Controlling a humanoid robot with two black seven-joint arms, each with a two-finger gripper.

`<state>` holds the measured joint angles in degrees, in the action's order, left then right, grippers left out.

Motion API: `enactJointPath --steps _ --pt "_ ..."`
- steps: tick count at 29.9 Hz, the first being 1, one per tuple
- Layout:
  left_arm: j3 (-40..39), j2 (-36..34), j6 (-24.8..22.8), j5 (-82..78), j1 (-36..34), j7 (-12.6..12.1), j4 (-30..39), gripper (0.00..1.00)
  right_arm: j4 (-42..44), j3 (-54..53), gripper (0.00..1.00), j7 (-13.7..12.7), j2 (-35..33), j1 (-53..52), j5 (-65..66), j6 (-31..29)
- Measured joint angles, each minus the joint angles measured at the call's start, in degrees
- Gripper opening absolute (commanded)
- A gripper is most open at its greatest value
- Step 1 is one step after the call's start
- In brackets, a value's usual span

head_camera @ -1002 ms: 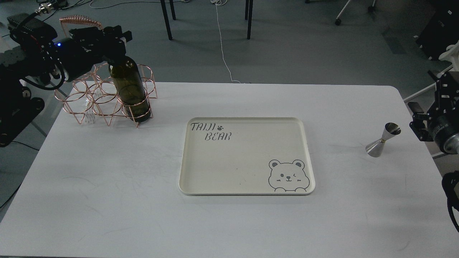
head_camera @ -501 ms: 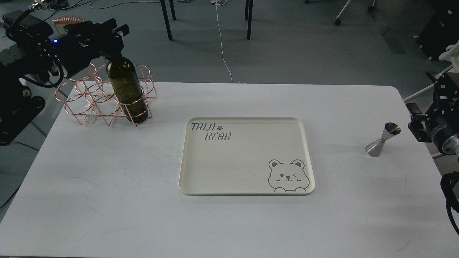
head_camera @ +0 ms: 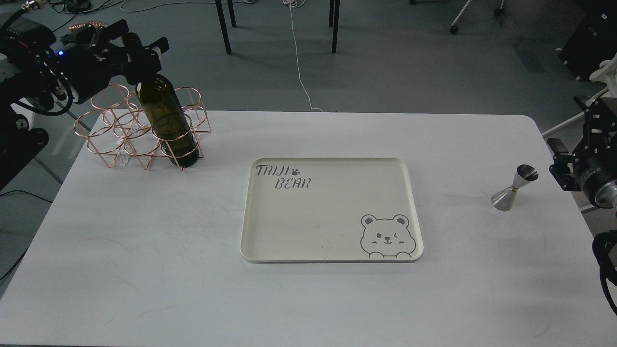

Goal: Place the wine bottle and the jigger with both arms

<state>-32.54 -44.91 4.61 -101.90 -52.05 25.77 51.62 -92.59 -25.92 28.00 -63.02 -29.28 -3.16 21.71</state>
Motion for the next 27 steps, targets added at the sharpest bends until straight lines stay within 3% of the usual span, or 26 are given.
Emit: enactJointPath --steps 7,14,18,24,27 --pt "-0.2 -7.0 -4.4 11.6 3.4 0.2 6.0 0.98 0.1 0.0 0.99 0.0 0.5 0.0 0.6 -0.3" --pt "-2.0 -7.7 -6.6 45.2 13.1 1.2 18.8 0.98 0.2 0.1 0.99 0.0 4.0 0.0 0.9 -0.4" --pt "-10.0 -2.3 -6.8 57.3 22.3 2.1 23.2 0.98 0.5 -0.1 0.99 0.0 6.6 -0.1 0.9 -0.2" --pt "-23.9 9.4 -8.7 59.6 37.4 2.2 26.6 0.98 1.8 -0.1 0.99 0.0 9.4 -0.3 0.9 -0.3" --pt "-28.0 13.6 -12.1 59.8 41.8 0.8 28.0 0.98 2.5 0.1 0.99 0.0 10.3 -0.5 0.8 -0.9"
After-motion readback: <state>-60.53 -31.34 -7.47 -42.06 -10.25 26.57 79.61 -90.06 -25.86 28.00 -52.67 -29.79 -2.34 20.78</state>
